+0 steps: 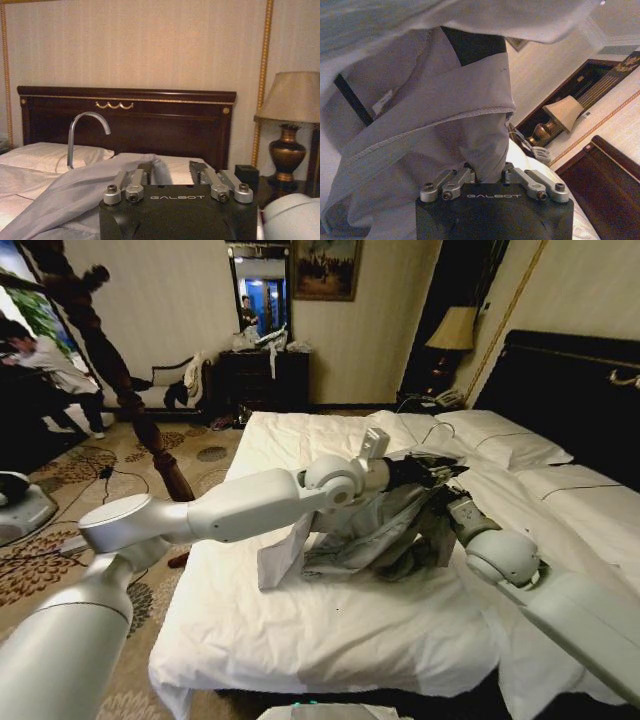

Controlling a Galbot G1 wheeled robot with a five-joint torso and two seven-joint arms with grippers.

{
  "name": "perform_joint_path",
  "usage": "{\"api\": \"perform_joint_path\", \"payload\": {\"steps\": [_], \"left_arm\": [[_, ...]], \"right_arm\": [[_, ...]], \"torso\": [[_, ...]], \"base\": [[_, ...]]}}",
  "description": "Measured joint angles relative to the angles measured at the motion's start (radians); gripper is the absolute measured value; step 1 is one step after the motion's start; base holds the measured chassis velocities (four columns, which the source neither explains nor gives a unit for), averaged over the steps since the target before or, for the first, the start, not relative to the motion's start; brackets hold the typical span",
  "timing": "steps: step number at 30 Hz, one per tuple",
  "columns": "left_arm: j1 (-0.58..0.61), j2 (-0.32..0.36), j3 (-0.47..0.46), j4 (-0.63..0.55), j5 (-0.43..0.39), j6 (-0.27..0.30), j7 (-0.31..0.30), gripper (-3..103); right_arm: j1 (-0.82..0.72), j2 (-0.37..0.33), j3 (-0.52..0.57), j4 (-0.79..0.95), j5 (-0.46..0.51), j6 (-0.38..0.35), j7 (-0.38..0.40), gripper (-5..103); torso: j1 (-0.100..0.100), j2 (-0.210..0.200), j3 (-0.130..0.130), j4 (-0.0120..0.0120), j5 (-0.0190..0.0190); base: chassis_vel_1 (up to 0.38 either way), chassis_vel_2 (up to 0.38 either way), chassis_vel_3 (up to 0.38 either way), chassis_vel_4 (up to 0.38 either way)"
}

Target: Pick up the clothes from the bed and hang them on the clothes hanger.

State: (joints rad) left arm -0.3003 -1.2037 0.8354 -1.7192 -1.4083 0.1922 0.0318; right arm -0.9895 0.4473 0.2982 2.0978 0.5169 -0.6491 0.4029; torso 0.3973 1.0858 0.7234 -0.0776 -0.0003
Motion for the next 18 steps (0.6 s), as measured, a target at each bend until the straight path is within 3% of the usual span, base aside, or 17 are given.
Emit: {"api": "perform_joint_path", "payload": {"steps": [3,8,11,12,13,18], "left_arm": [[-0.004,0.035,-0.002,-0.026,-0.01,0.01,0.024,58],[-0.013,0.082,0.014,-0.058,-0.009,0.017,0.056,70],[-0.021,0.117,0.026,-0.088,0.0,0.021,0.07,85],[-0.022,0.119,0.027,-0.091,0.001,0.021,0.072,85],[-0.026,0.129,0.028,-0.1,0.006,0.021,0.076,96],[-0.026,0.15,0.005,-0.115,0.02,0.015,0.074,100]], "right_arm": [[-0.001,0.007,-0.001,-0.005,-0.004,0.006,0.007,19],[0.002,0.011,-0.001,-0.009,-0.004,0.009,0.009,19],[-0.003,0.013,0.002,-0.01,-0.004,0.014,0.008,19],[-0.004,0.014,0.003,-0.009,-0.005,0.015,0.008,19],[-0.005,0.017,0.003,-0.008,-0.005,0.016,0.008,19],[-0.009,0.026,0.003,-0.007,-0.016,0.021,0.008,19]], "torso": [[0.0,0.0,0.0,-0.0005,0.0001],[0.0,0.0,0.0,-0.0001,0.0002],[0.0,0.0,0.0,-0.0002,0.0001],[0.0,0.0,0.0,-0.0003,0.0001],[0.0,0.0,0.0,-0.0005,0.0002],[0.0,0.0,0.0,-0.0004,0.0001]], "base": [[0.0,0.0,0.0,0.0],[0.0,0.0,0.0,0.0],[0.0,0.0,0.0,0.0],[0.0,0.0,0.0,0.0],[0.0,0.0,0.0,0.0],[0.0,0.0,0.0,0.0]]}}
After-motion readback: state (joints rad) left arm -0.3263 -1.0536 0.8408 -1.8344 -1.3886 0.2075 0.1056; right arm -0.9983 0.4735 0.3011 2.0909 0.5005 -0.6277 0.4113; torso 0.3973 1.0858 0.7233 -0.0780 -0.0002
